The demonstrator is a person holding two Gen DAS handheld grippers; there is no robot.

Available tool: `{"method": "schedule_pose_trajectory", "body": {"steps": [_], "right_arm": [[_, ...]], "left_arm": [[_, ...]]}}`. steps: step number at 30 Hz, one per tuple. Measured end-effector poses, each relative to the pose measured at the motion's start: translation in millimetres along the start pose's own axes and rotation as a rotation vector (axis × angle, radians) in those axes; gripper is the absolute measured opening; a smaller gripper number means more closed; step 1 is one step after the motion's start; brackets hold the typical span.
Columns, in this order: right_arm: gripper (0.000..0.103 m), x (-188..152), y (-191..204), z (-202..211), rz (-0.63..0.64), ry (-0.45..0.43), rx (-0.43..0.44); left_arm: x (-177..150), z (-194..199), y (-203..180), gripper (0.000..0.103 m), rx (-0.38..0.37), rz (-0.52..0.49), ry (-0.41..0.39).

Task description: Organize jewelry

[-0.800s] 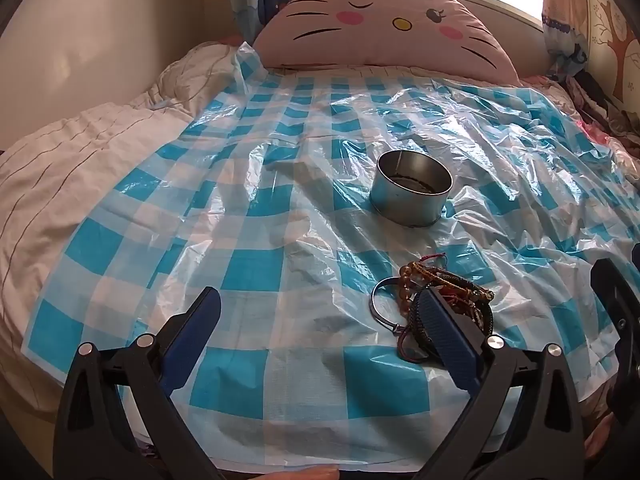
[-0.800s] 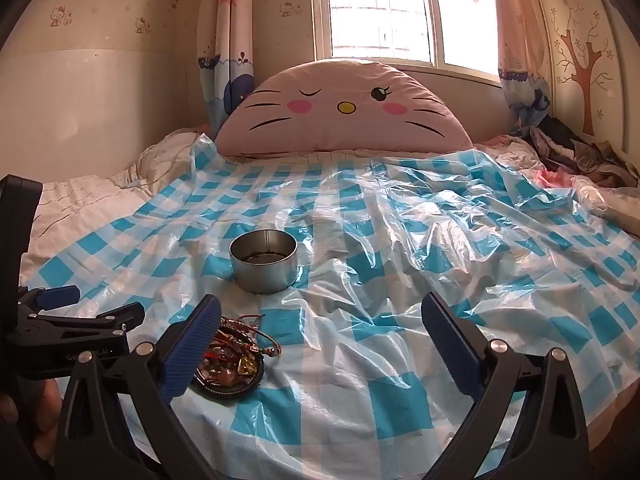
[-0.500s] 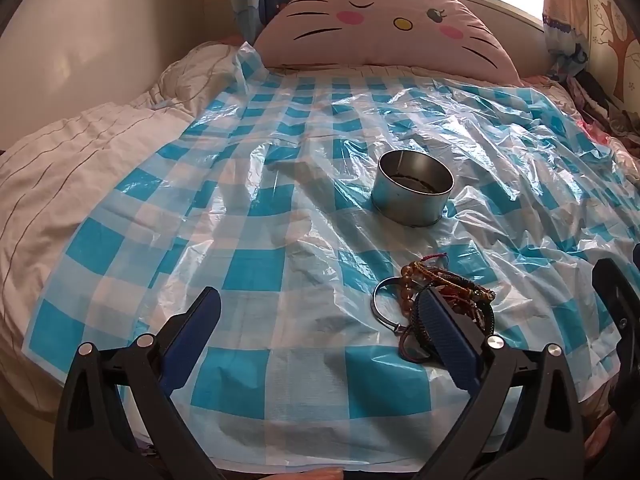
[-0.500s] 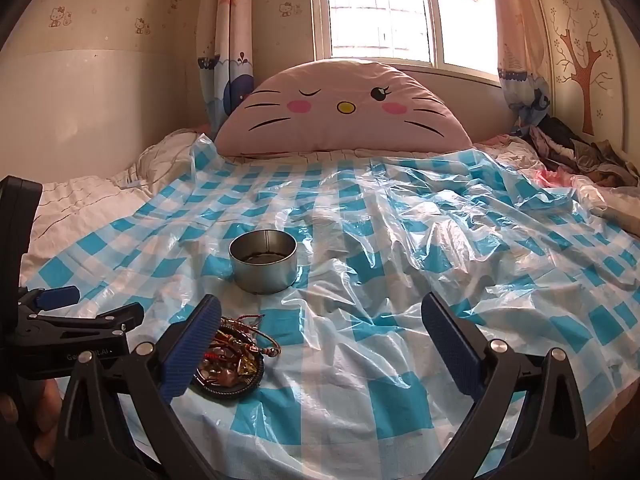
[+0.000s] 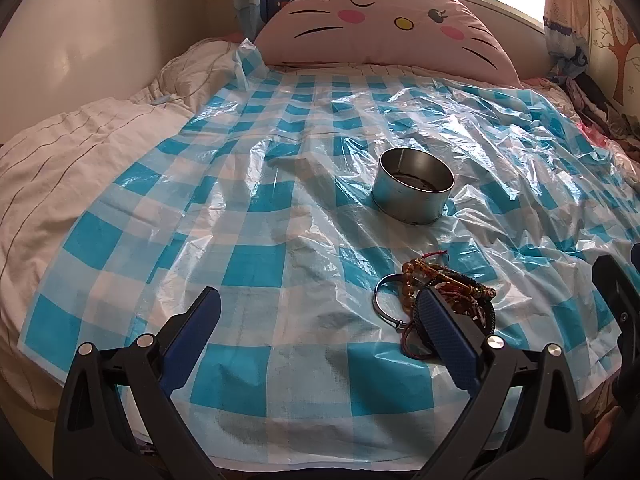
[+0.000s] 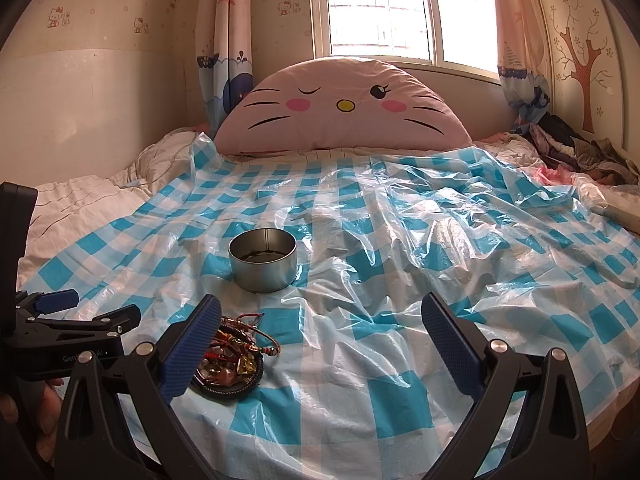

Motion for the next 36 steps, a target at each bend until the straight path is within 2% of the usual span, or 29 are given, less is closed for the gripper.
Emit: {"method": "schedule_pose_trajectory", "body": {"steps": [14, 22, 25, 36], "right_arm": [[0.096, -0.7, -1.0, -1.9, -0.002, 0.003, 0.002], [0.096, -1.2, -1.6, -2.9, -0.004, 0.006, 0.003], [0.096, -1.4, -1.8, -3.1, -0.004, 0.006, 0.003], [0.096, -1.4, -2.0, -3.3, -0.006, 0.008, 0.005]], "left_arm": [[-1.1, 3.5, -0.6, 0.095, 0.003, -0.004, -0.014], [-0.9, 8.7, -0.6, 0.095, -0.02, -0.01, -0.028], [-1.7, 6.8, -1.9, 0.095, 0.0, -0.022, -0.018], [-2.4, 8.2, -3.4, 0.095, 0.002, -0.031, -0.024]]}}
Point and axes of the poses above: each gripper's, at about its wrist camera, not at the fingertips, and z roughly against the way its jaws point, y to its left, x to its top, the point moved 4 cm from there along -z, roughly the way its jaws point, and after that the axes turned 15 degrees about z, right-handed, at the moved point
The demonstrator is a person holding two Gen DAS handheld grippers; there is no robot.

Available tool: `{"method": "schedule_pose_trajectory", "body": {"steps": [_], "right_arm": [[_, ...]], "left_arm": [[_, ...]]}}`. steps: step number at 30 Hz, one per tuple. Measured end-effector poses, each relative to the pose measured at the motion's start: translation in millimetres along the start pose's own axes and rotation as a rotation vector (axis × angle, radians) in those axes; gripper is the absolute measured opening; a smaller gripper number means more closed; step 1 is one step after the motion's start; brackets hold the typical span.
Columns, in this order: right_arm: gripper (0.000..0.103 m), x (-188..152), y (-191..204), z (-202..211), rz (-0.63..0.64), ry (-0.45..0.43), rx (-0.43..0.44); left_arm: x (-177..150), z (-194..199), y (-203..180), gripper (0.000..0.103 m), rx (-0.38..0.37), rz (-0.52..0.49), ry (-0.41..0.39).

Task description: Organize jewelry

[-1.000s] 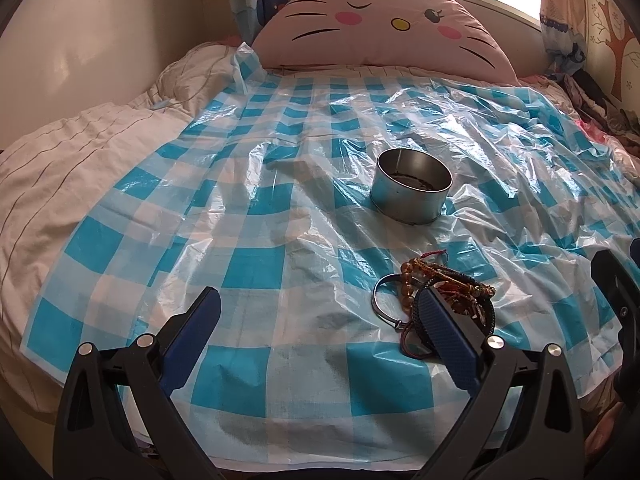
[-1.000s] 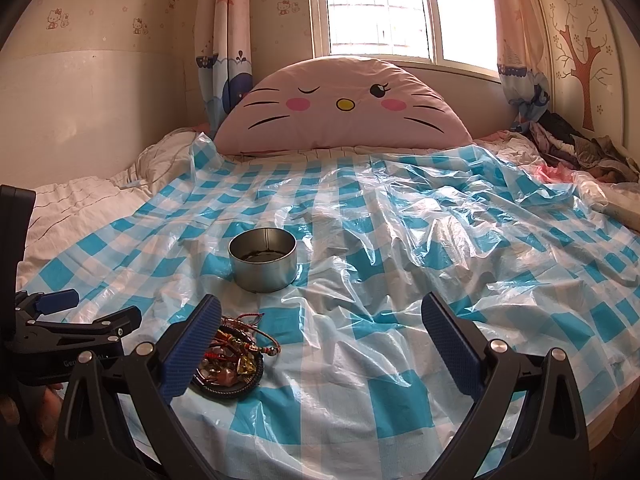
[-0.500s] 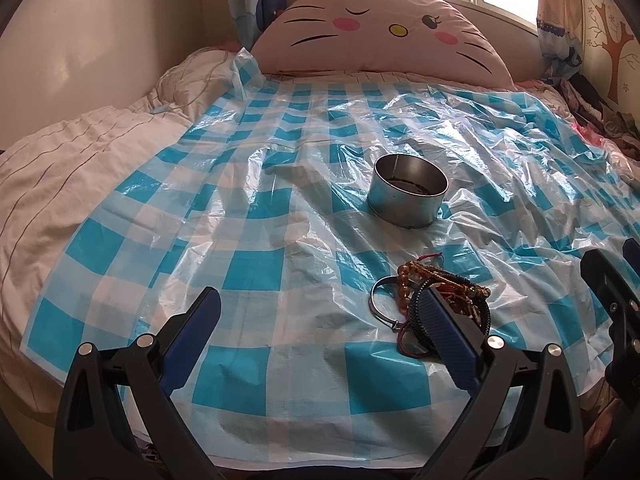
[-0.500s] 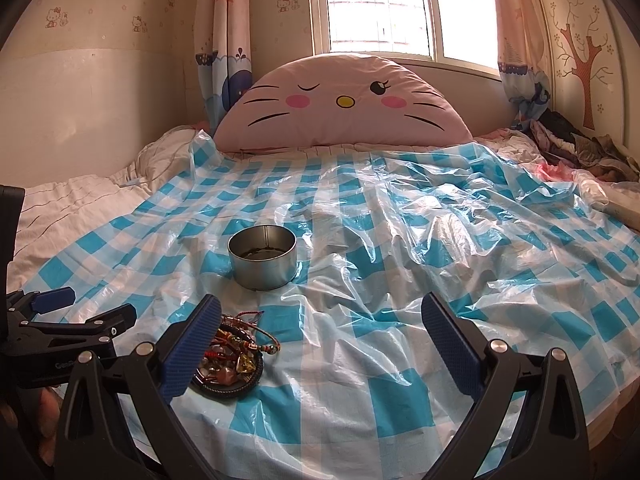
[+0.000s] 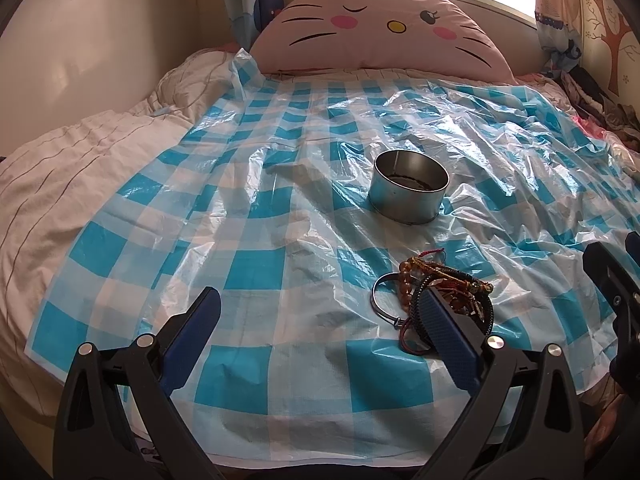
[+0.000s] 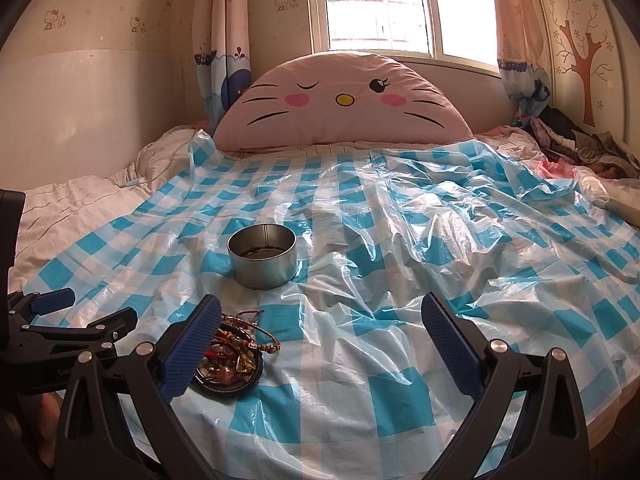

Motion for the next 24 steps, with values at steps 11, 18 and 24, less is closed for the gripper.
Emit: {"method": "schedule_pose_trajectory", "body": {"steps": [11, 18, 24], "right_arm": [[0.096, -1, 1, -1, -0.001, 0.002, 0.002], [0.096, -1, 1, -3, -0.002, 0.005, 0.003], [0.096, -3, -5, -12, -0.031, 0.032, 0.063]], "left_arm": [[-1, 0, 0, 0.095, -0.003, -0.001, 0.002], [-4, -1, -4, 0.095, -0.006, -0.009, 0.004], [-4, 0, -4, 0.095, -0.068, -0.017, 0.02]]}}
Point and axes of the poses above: each gripper's, at about its wrist camera, not at the fingertips, and z roughly against the way its jaws point, y to its left, x to its top, the point moved 4 cm from there along -z, roughly the way its jaws point, and after that the axes turned 15 degrees about z, right-handed, at the moved point
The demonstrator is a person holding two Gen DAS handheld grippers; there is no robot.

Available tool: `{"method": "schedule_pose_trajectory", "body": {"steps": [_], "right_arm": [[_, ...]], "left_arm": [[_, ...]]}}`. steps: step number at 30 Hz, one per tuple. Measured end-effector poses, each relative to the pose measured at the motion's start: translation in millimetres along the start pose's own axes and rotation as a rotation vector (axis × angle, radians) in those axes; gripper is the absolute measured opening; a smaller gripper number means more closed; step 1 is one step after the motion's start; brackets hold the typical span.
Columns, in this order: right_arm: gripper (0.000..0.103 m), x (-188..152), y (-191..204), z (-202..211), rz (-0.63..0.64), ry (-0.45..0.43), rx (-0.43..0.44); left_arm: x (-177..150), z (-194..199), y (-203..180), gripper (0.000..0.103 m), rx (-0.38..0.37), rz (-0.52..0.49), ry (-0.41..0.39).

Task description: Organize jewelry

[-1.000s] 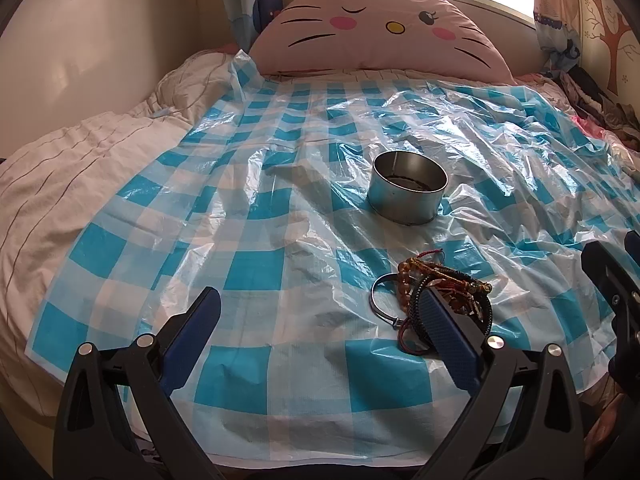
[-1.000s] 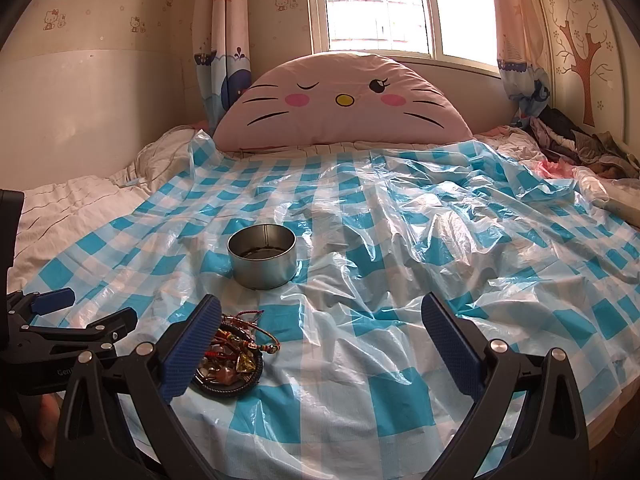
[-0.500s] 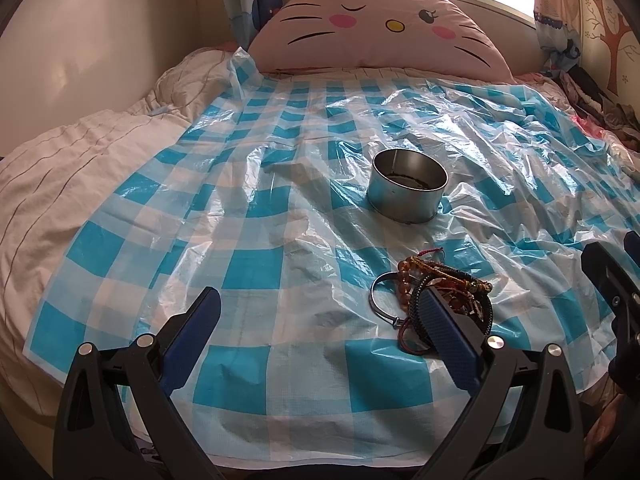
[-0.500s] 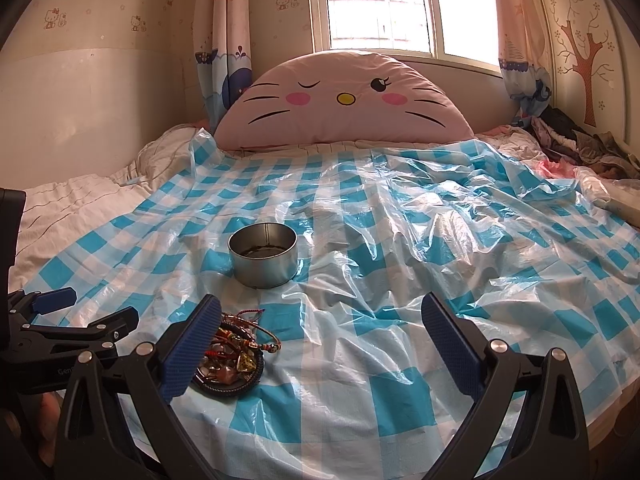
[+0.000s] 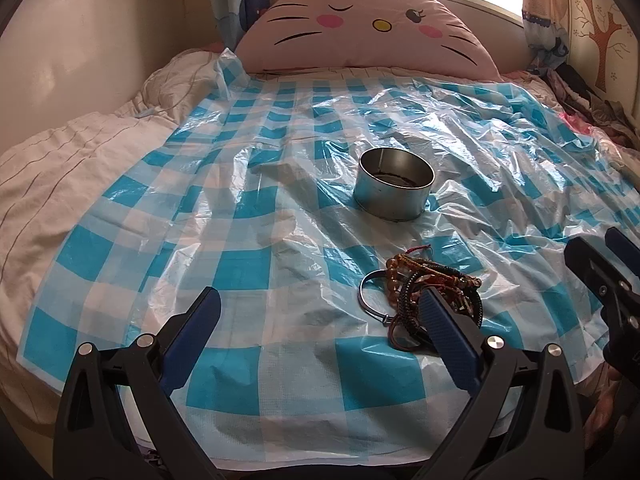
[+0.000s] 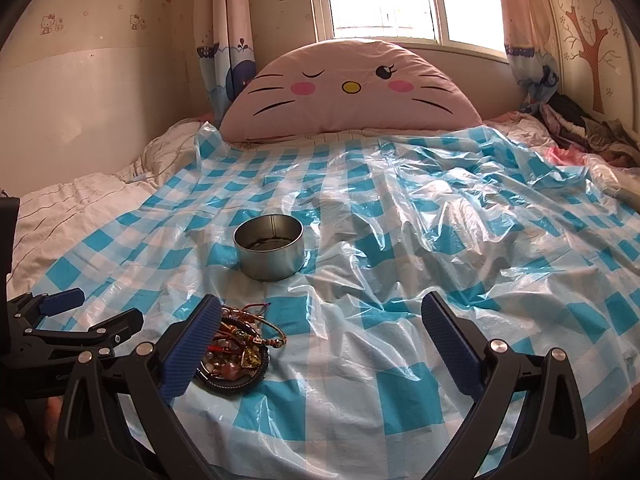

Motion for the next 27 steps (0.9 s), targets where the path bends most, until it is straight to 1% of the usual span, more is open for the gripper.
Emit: {"method": "schedule_pose_trajectory", "body": {"steps": [2, 6, 8, 11, 14, 17, 19, 21, 23, 24, 26, 27], "right_arm": [[0.096, 0, -1, -4, -0.014, 0.005, 0.009], [0.096, -2, -4, -9, -0.028, 0.028, 0.019], [0.096, -2, -5, -9, -0.037, 0.033, 0.024], [0.096, -4, -7, -4, -0.063, 0.024, 0.03], [0.096, -5, -14, -2, -0.098, 0.017, 0.04], [0.096, -5, -19, -4, -0.121, 0.024, 0.055], [0.096, -4, -22, -7, -0.129, 0.026, 0.063], [0.096, -4, -22, -6, -0.132, 0.023, 0.068], [0.096, -4, -22, -5, -0.136, 0.02, 0.074], [0.096, -4, -23, -5, -0.139, 0.02, 0.077], [0.096, -4, -23, -4, -0.145, 0.018, 0.086], [0.096, -4, -25, -5, -0.149, 0.018, 0.089]], "left_arm": [[0, 0, 3, 0.095, -0.042, 0.008, 0.014], [2, -4, 7, 0.095, -0.093, 0.028, 0.046], [1, -9, 1, 0.095, -0.115, 0.008, 0.081], [1, -24, -14, 0.095, -0.147, -0.054, 0.156], [5, -37, -29, 0.095, -0.191, -0.066, 0.198], [10, -55, -41, 0.095, -0.26, -0.01, 0.261], [13, -72, -46, 0.095, -0.271, 0.052, 0.31], [14, -86, -49, 0.094, -0.26, 0.106, 0.334], [13, -98, -53, 0.078, -0.226, 0.119, 0.353], [12, -102, -55, 0.073, -0.212, 0.12, 0.361], [10, -110, -57, 0.059, -0.197, 0.137, 0.38], [10, -114, -56, 0.054, -0.193, 0.144, 0.392]]}}
Point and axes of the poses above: each gripper's, at about its wrist camera, not at the fingertips, and z roughly against the way its jaws point, y to its left, x to its top, the point moved 4 cm from there along -z, roughly the way its jaws point, and after that the axes turned 15 degrees about z, right-handed, at the moved point
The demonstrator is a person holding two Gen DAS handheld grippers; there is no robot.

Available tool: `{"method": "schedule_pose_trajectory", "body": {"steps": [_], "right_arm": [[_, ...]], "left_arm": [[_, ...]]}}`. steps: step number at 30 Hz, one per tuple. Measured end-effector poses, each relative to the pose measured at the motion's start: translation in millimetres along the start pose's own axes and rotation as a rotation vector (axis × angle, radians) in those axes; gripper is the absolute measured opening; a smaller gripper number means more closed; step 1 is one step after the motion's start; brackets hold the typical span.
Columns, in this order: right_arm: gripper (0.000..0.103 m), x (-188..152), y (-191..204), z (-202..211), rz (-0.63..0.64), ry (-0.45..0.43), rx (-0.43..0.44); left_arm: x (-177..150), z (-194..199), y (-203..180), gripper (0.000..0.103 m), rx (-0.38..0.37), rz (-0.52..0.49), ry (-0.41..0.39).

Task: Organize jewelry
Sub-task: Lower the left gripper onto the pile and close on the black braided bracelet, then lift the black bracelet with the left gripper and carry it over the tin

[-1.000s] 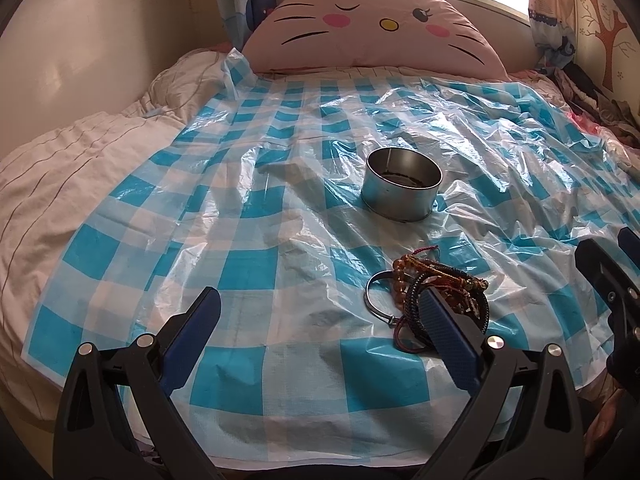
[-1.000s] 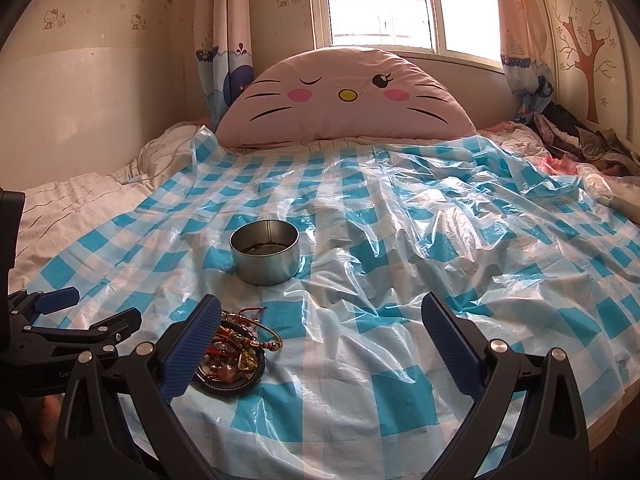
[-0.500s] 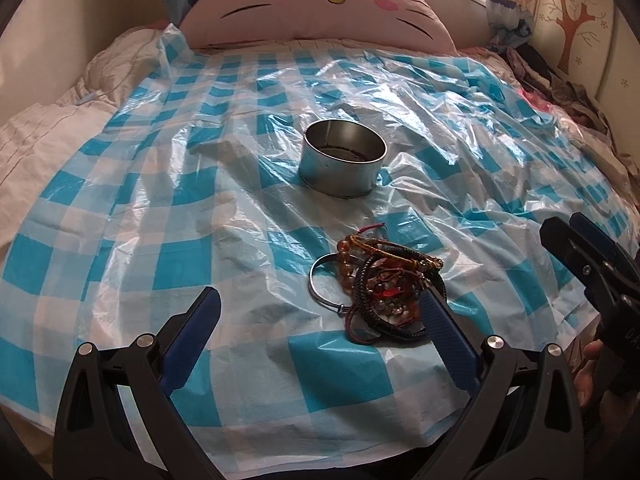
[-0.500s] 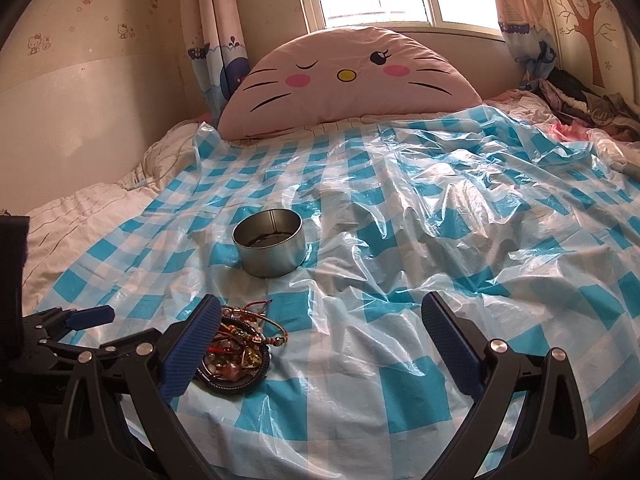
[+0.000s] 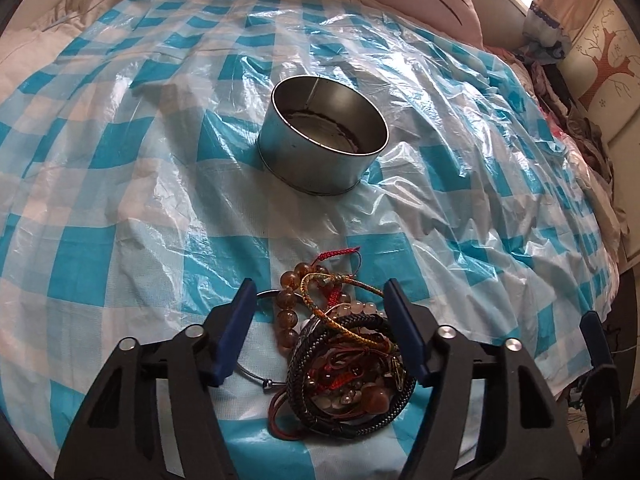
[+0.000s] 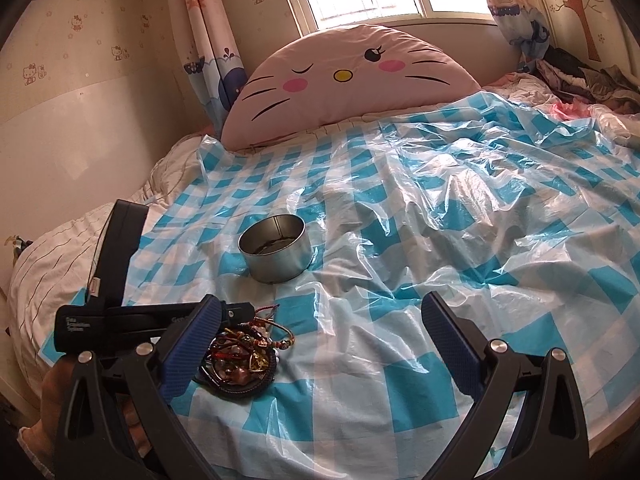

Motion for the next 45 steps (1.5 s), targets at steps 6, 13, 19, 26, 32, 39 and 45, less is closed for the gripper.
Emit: {"method": "schedule_pose_trajectory", "body": {"steps": [6, 13, 19, 26, 32, 39, 45], "right_arm": [[0.096, -1, -8, 0, -0.041, -0.001, 0.027], [0.096, -3, -5, -16, -0.037, 0.078, 0.097], [0.096, -3, -2, -16, -0.031, 0.077, 0.082], [0.096, -2, -1, -13, -0.021, 0.063, 0.079], [0.096, -3, -6, -12, -0.047, 0.057, 0.092], [0.096, -4, 5, -23, 0.005, 0.111, 0.143], [0.096, -7, 49, -46, 0.202, 0.234, 0.222]], "left_arm": [[12, 7, 6, 0.011, -0.05, 0.034, -0.046], [26, 34, 14, 0.008, -0.162, 0.083, -0.142], [15, -2, 25, 0.028, -0.141, 0.132, 0.065], [7, -9, 12, 0.022, -0.047, 0.043, 0.031], [11, 5, 6, 0.003, -0.107, 0.012, -0.018], [29, 40, 20, 0.003, -0.319, 0.132, -0.124], [33, 53, 31, 0.003, -0.339, 0.178, -0.193]]}}
Point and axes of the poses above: each gripper's, at about its wrist camera, not at the fingertips, and z roughly against the way its jaws point, y to its left, x to its top, the point moved 4 cm from there along -z, roughly the way its jaws point, and after that the axes turned 15 degrees about z, right-handed, at the moved point
